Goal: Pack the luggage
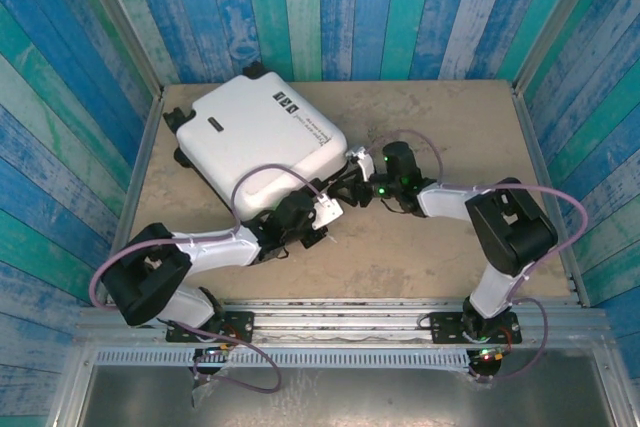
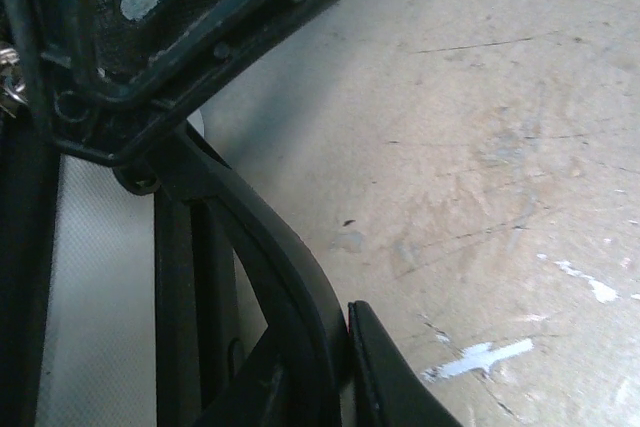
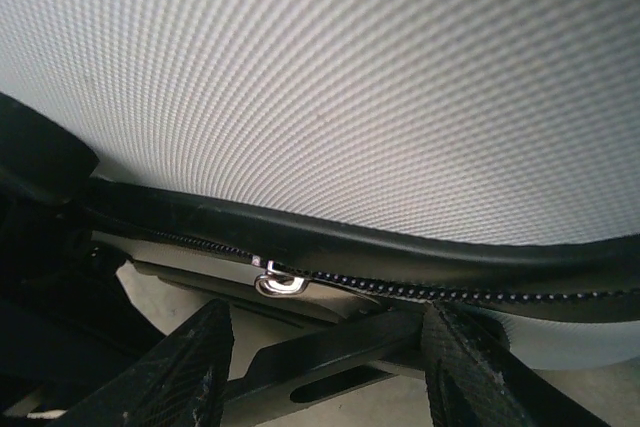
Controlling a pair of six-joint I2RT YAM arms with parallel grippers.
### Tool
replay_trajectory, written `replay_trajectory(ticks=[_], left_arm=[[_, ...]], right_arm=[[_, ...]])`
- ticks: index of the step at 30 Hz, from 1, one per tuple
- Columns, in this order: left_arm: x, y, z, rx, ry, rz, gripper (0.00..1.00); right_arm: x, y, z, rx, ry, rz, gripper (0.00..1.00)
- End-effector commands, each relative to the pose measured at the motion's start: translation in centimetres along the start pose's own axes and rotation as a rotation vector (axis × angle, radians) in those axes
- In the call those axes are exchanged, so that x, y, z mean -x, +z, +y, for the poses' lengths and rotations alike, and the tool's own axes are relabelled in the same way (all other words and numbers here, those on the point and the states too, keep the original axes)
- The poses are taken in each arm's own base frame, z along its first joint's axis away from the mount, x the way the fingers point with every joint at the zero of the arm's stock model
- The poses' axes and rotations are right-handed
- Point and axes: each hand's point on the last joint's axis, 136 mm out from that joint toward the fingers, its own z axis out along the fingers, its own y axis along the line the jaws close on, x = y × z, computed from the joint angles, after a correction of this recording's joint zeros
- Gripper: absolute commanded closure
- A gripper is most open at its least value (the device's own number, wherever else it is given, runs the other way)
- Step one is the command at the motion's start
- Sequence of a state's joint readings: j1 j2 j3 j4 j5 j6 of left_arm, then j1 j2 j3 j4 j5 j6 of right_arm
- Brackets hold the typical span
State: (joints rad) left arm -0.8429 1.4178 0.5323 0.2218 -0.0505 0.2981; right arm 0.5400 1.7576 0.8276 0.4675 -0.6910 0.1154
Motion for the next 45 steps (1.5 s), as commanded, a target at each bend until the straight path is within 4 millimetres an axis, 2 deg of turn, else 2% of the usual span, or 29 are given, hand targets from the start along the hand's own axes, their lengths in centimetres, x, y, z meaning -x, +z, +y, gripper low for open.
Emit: replay_trajectory(ticks=[1, 8, 13, 17, 23, 28, 37, 42, 45], left_arm=[[8.6, -1.8, -7.1, -0.389, 0.020, -0.343, 1.00], [8.9, -1.5, -7.1, -0.391, 0.033, -0.348, 1.00], [9.2, -1.4, -7.0, -0.385, 0.039, -0.353, 1.00], [9.4, -1.3, -6.9, -0.379, 0.044, -0.356, 1.00], [9.7, -1.1, -6.8, -0.375, 0.054, -0.360, 1.00], [9.9, -1.1, -6.6, -0.366, 0.060, -0.365, 1.00], [9.7, -1.1, -6.5, -0.351, 0.066, -0.367, 1.00], [9.9, -1.0, -6.2, -0.334, 0.068, -0.374, 1.00], [10.2, -1.0, -6.0, -0.330, 0.068, -0.382, 1.00]], right_arm=[[-0.9, 3.5, 6.7, 0.244, -0.055, 0.055, 0.48], [-0.7, 3.8, 10.7, 0.471, 0.010, 0.042, 0.49], [-1.3, 4.0, 12.7, 0.582, 0.042, 0.087, 0.52], [-2.4, 4.5, 14.4, 0.587, 0.004, 0.171, 0.55], [-3.6, 5.3, 15.0, 0.500, -0.036, 0.269, 0.58], [-3.6, 5.1, 16.9, 0.593, -0.002, 0.261, 0.62], [-2.4, 3.3, 21.7, 0.809, 0.044, 0.219, 0.73], [-3.2, 2.6, 24.1, 0.855, 0.061, 0.276, 0.75], [-4.5, 2.8, 24.3, 0.813, 0.091, 0.321, 0.76]])
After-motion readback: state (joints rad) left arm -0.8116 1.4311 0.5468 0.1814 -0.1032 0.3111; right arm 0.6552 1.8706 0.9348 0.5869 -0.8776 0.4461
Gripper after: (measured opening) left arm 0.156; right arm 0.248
